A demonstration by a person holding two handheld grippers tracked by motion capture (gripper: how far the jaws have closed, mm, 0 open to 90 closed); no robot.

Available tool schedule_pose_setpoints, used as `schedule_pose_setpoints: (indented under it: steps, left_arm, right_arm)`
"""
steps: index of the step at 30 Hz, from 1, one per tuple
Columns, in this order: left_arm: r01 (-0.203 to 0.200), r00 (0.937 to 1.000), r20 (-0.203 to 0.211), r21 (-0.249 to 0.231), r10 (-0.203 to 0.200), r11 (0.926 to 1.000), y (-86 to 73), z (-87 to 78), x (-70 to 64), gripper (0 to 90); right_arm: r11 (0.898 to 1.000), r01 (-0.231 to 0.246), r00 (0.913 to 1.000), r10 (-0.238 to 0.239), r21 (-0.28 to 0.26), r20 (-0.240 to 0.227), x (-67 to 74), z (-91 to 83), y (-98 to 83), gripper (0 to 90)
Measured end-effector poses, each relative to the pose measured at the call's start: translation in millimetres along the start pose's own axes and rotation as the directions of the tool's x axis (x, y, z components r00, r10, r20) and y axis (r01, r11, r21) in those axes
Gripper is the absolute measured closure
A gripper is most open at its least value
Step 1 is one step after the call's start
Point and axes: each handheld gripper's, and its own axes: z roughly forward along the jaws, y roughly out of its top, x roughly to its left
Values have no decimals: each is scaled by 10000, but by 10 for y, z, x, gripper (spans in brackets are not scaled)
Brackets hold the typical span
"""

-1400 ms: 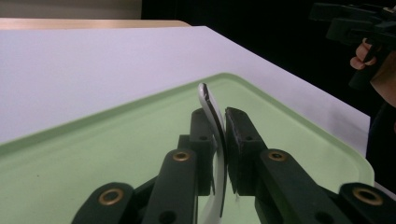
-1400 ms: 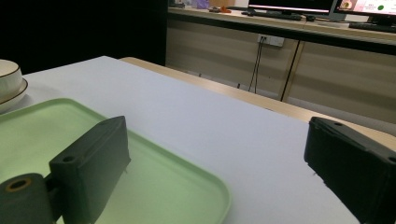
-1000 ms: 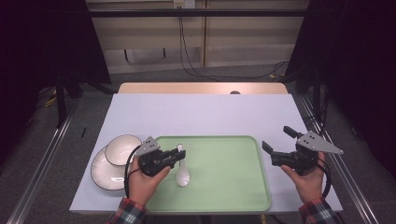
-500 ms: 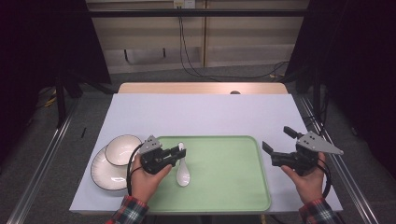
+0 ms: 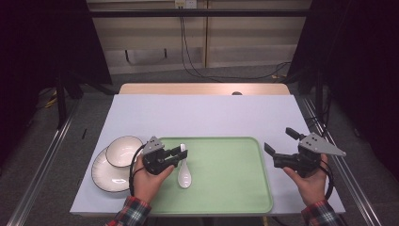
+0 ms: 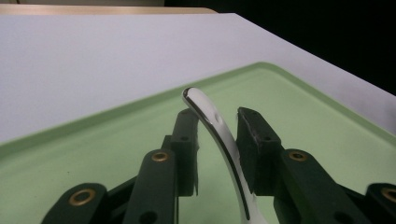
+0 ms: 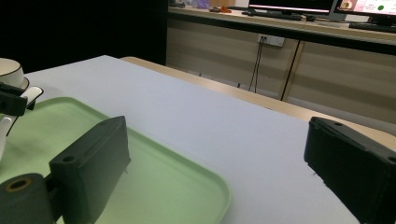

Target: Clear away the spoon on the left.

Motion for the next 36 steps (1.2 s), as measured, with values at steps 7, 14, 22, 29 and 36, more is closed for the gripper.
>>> schedule_pose_setpoints:
  steps: [7, 14, 22, 29, 36]
  left_arm:
    - [36, 9999, -163, 98, -34, 9999, -9, 16, 8, 682]
    - [109, 9993, -363, 201, -102, 9997, -11, 18, 21, 675]
    - [251, 9983, -531, 300, -234, 9992, -16, 10, 44, 650]
    - [323, 9965, -782, 426, -289, 9986, -20, 9, 51, 627]
    - [389, 9949, -955, 582, -332, 9975, -38, 14, 73, 580]
  right_arm:
    - [10000, -9, 10000, 9, 9, -11, 3, -3, 0, 61]
    - [10000, 31, 10000, -31, 45, -8, 6, 0, 1, 62]
    - [10000, 63, 10000, -63, 65, -4, 10, 8, -2, 62]
    - [9999, 72, 10000, -72, 86, 7, 11, 5, -3, 63]
    - [9999, 96, 9999, -96, 98, -66, 13, 6, -2, 64]
